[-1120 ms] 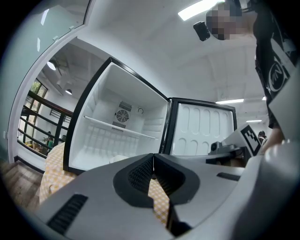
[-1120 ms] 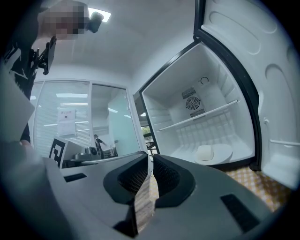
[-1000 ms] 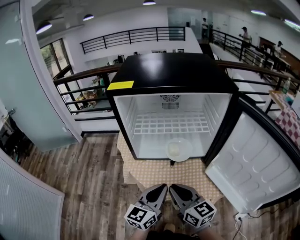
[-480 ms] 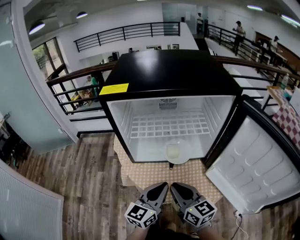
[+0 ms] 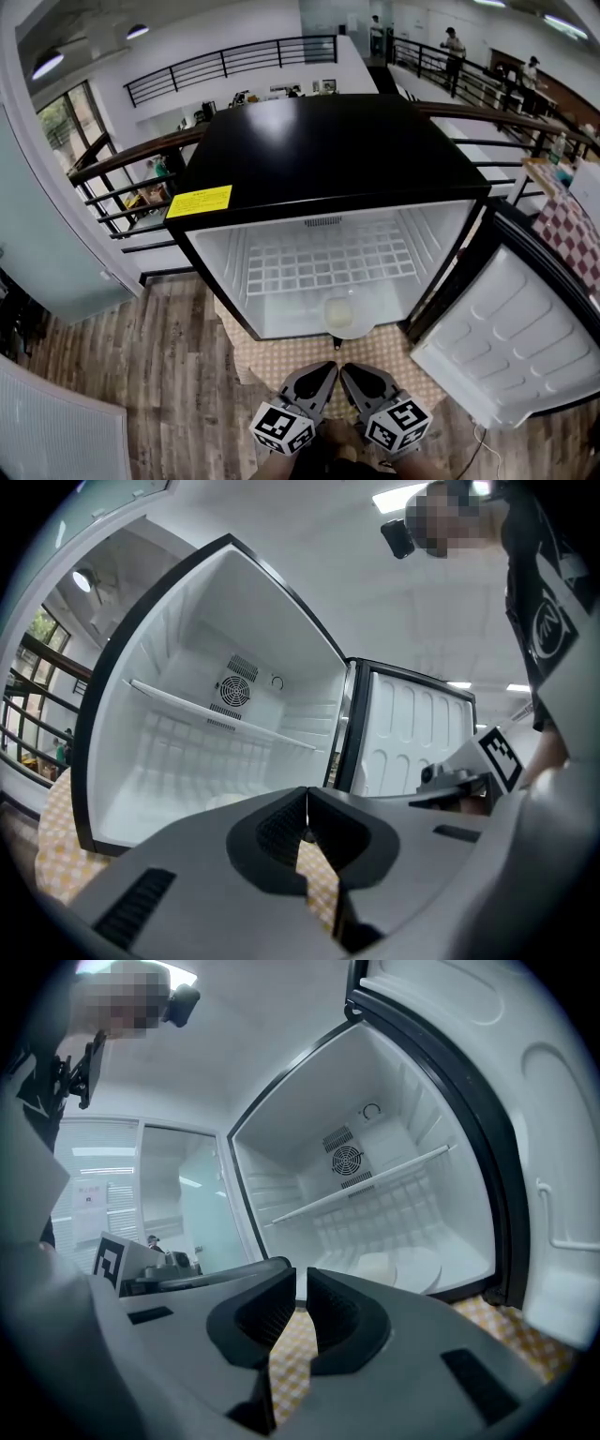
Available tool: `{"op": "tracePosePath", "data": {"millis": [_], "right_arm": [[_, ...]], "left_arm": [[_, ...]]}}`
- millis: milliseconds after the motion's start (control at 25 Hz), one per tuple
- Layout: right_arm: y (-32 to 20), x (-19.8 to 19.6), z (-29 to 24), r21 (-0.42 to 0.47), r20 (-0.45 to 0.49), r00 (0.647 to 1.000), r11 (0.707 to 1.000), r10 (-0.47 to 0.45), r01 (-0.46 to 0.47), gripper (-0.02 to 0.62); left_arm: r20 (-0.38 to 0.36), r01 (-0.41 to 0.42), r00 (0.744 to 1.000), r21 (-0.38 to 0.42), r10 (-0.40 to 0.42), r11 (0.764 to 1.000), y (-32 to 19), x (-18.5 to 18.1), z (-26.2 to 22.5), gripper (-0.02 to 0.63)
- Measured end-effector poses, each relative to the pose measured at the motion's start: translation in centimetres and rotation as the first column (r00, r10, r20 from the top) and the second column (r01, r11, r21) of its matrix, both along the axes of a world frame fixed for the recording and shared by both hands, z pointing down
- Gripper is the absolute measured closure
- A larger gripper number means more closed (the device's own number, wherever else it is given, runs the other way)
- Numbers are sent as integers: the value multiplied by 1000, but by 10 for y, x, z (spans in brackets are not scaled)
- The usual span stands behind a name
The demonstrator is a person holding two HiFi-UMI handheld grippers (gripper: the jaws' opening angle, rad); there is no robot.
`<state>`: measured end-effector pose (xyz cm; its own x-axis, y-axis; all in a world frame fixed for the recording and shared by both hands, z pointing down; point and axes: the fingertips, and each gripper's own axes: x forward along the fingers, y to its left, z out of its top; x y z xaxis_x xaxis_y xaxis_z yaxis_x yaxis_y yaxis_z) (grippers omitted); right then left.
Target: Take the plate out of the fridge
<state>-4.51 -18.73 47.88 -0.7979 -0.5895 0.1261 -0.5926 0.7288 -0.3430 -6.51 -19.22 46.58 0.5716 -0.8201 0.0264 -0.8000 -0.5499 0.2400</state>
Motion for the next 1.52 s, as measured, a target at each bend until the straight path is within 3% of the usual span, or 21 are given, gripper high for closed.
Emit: {"op": "tracePosePath", "data": {"millis": [480,800,1080,1320,1520], "right_arm": [[-38,-5,14,-52,-5,992,991,126,-126,543],[-57,-2,34,-184,13,972,956,234,-227,543],[-70,8,61,-409,92,917,854,388,-321,541],[-88,21,75,-510,105,859,769,501,-386,537],[-95,28,87,-614,139,798,684,586,-395,488]], "left_arm": [[3,-73,997,-28,74,997,-33,-5,14,597],[-13,-114,993,-55,114,992,-47,-4,27,597],[-25,-153,988,-79,152,985,-50,1,38,597],[-8,-160,987,-71,160,985,-60,0,40,597],[-8,-181,983,-69,181,981,-65,6,40,597]]}}
